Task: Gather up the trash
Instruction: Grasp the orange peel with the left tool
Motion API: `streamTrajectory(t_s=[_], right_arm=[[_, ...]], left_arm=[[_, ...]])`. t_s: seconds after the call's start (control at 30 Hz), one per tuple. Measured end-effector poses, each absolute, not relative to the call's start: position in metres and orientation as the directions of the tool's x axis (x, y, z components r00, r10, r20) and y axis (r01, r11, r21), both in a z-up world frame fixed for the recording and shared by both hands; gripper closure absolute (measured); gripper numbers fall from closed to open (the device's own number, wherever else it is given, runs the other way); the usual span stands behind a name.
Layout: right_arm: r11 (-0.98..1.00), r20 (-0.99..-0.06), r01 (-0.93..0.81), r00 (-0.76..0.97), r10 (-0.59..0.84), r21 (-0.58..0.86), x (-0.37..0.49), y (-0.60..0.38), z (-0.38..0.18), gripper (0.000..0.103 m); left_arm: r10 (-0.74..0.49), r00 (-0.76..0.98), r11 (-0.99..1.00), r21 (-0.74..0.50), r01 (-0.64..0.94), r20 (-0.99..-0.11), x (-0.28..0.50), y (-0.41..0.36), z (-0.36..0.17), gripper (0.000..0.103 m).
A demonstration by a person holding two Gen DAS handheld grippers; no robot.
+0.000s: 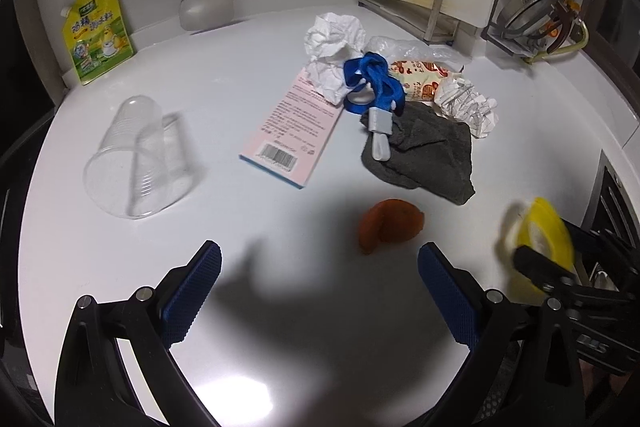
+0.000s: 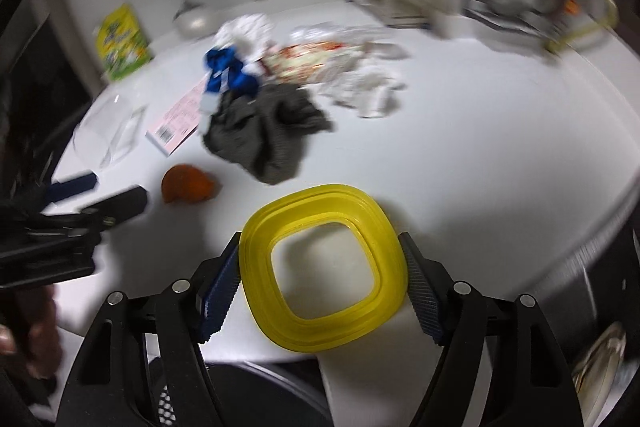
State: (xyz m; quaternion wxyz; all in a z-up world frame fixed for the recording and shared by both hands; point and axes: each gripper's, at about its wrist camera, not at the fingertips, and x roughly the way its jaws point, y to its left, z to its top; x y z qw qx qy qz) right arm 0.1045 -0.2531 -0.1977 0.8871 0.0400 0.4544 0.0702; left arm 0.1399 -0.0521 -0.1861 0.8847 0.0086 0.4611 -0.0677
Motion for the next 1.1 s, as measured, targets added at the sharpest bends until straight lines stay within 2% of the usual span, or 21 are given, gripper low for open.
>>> streamTrajectory(t_s=[0.33, 0.4, 0.43, 0.53, 0.6, 0.63, 0.67, 0.77, 1.1], right_arm=[[0.981, -0.783, 0.041, 0.609, 0.128, 0.192, 0.052, -0.286, -0.183, 0.031], [0.976, -0.780, 0.058, 0.612, 0.130, 0.208, 0.045, -0.289, -0.182, 0.031], [0.974, -0.779, 0.066, 0.613, 0.132, 0.216, 0.043, -0.290, -0.182, 0.031], [0.969, -0.778, 0.080, 0.613, 0.136, 0.233, 0.037, -0.290, -0.183, 0.031], [0.968, -0.776, 0.083, 0.615, 0.138, 0.238, 0.034, -0.289, -0.183, 0.031], [0.967, -0.775, 0.083, 0.616, 0.139, 0.239, 0.032, -0.289, -0.183, 0.031], [0.967, -0.776, 0.083, 0.616, 0.138, 0.239, 0.031, -0.288, -0.183, 0.031], [0.967, -0.776, 0.084, 0.614, 0.141, 0.242, 0.027, -0.286, -0.182, 0.031], [0.965, -0.770, 0.063, 0.617, 0.164, 0.256, -0.002, -0.274, -0.165, 0.031]], left_arm=[[-0.067, 0.588, 0.991, 0.018, 0.136, -0.806, 0.160, -0.088, -0.206, 0.008], [-0.068, 0.583, 0.989, 0.022, 0.146, -0.810, 0.161, -0.091, -0.210, 0.017], [-0.072, 0.576, 0.989, 0.018, 0.149, -0.814, 0.161, -0.091, -0.211, 0.027], [-0.086, 0.576, 0.989, -0.001, 0.146, -0.813, 0.161, -0.091, -0.211, 0.036], [-0.096, 0.579, 0.988, -0.008, 0.153, -0.809, 0.160, -0.092, -0.210, 0.049], [-0.103, 0.582, 0.987, -0.011, 0.159, -0.807, 0.159, -0.092, -0.209, 0.062], [-0.107, 0.581, 0.986, -0.014, 0.163, -0.807, 0.158, -0.092, -0.208, 0.071], [-0.147, 0.558, 0.983, -0.060, 0.171, -0.817, 0.157, -0.086, -0.206, 0.078], [-0.116, 0.573, 0.982, -0.008, 0.187, -0.811, 0.103, -0.040, -0.161, 0.079]])
